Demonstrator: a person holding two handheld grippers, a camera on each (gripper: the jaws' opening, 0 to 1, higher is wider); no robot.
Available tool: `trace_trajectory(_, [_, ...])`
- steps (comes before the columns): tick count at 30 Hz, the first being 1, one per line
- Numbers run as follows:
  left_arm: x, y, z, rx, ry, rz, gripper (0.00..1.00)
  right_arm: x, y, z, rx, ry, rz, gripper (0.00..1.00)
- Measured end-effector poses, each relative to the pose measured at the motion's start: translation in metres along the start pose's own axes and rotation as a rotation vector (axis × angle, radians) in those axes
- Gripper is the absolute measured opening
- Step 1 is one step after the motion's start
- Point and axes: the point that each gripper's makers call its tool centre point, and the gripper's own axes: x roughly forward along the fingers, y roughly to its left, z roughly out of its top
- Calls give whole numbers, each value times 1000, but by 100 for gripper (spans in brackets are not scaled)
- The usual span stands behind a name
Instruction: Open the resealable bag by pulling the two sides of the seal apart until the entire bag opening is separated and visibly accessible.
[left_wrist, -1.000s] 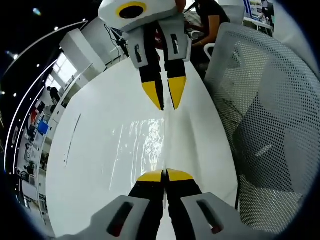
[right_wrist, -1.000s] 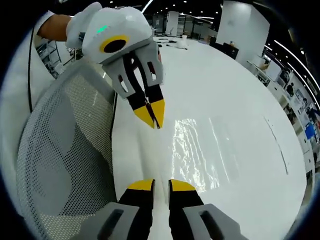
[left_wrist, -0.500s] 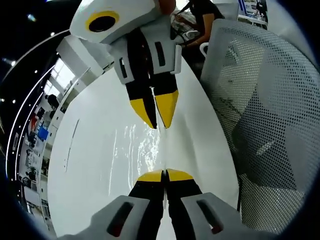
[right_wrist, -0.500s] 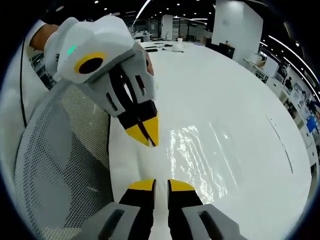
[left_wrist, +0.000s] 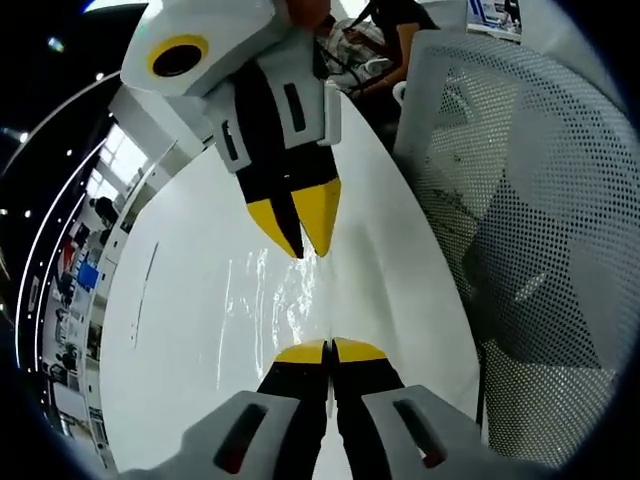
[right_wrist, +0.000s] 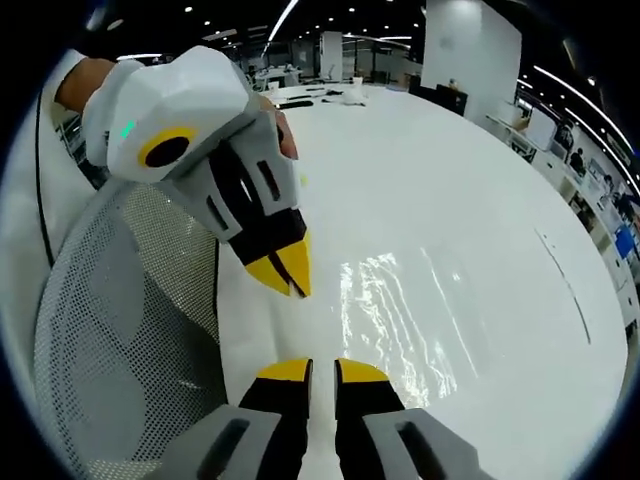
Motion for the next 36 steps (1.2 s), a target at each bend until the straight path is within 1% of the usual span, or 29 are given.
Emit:
trace_trajectory(2, [0, 2, 1, -3, -2, 2, 0, 4, 1, -2, -4, 11, 4, 4])
trace_trajectory(8, [1, 3, 9, -29, -43, 7, 0, 12, 3, -6, 3, 23, 13, 4])
trace_trajectory(11, [2, 3, 10, -55, -52, -2, 0, 16, 2, -7, 23, 27, 12, 1])
trace_trajectory(17, [2, 2, 7, -46, -52, -7, 0, 16, 2, -6, 14, 38, 8, 0])
trace_trajectory(21, [-1, 6, 7, -42, -62, 19, 7, 16, -3, -5, 19, 55, -16, 0])
trace_trajectory(23, [-5, 10, 11, -30, -92, 42, 15, 17, -5, -5, 26, 66, -21, 0])
trace_trajectory(25, [-8, 14, 16, -45, -137, 60, 22, 19, -7, -7, 16, 88, -30, 0])
trace_trajectory(26, [-8, 14, 15, -44, -133, 59, 24, 19, -8, -6, 16, 93, -32, 0])
trace_trajectory(28, [-9, 13, 16, -18, -136, 62, 23, 20, -10, -3, 18, 96, -40, 0])
trace_trajectory(29, [-10, 12, 19, 5, -141, 64, 22, 19, -11, -2, 19, 96, -42, 0])
trace_trajectory(31, [-11, 8, 23, 25, -151, 56, 19, 20, -11, 1, 19, 95, -45, 0])
trace_trajectory(34, [-7, 5, 27, 53, -141, 49, 18, 20, -12, 5, 10, 91, -47, 0])
trace_trajectory(36, [-4, 5, 26, 54, -129, 44, 17, 19, -12, 9, -2, 85, -50, 0])
